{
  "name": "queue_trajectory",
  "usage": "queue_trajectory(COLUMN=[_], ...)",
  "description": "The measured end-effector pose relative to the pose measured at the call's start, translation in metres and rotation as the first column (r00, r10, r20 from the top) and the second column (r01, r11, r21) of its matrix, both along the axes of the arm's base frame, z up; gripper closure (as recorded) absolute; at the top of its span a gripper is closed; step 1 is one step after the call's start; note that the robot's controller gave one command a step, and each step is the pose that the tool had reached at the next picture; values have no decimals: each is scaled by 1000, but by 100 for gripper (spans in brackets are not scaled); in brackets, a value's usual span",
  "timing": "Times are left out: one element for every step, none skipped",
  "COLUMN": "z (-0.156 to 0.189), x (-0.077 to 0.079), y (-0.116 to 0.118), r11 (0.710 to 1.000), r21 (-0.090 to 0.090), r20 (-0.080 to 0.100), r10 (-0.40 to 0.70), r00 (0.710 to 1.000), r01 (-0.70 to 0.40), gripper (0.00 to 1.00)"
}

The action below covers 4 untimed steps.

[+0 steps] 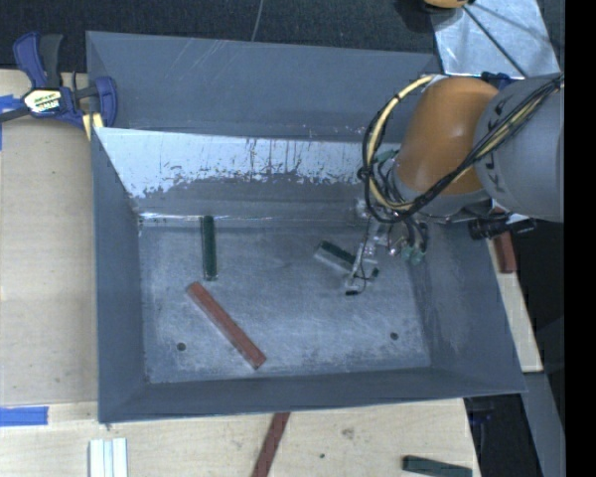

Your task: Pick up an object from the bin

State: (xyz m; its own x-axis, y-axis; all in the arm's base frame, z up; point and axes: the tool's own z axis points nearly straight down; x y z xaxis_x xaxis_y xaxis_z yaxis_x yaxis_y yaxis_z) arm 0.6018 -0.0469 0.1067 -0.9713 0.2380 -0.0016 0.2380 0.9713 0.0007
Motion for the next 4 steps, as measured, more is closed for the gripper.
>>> queue_trajectory(z=[-36, -35, -35, -28], x=[6, -12, -12, -14], y=[-2, 18, 18, 18], r11=[996, 988, 988, 988], r21=[0, 1, 1, 0], r20=[0, 4, 4, -3], r10=[-84, -153, -153, -152], r00=[996, 988, 988, 988], r01=[84, 153, 153, 152], gripper=[0, 100, 100, 100])
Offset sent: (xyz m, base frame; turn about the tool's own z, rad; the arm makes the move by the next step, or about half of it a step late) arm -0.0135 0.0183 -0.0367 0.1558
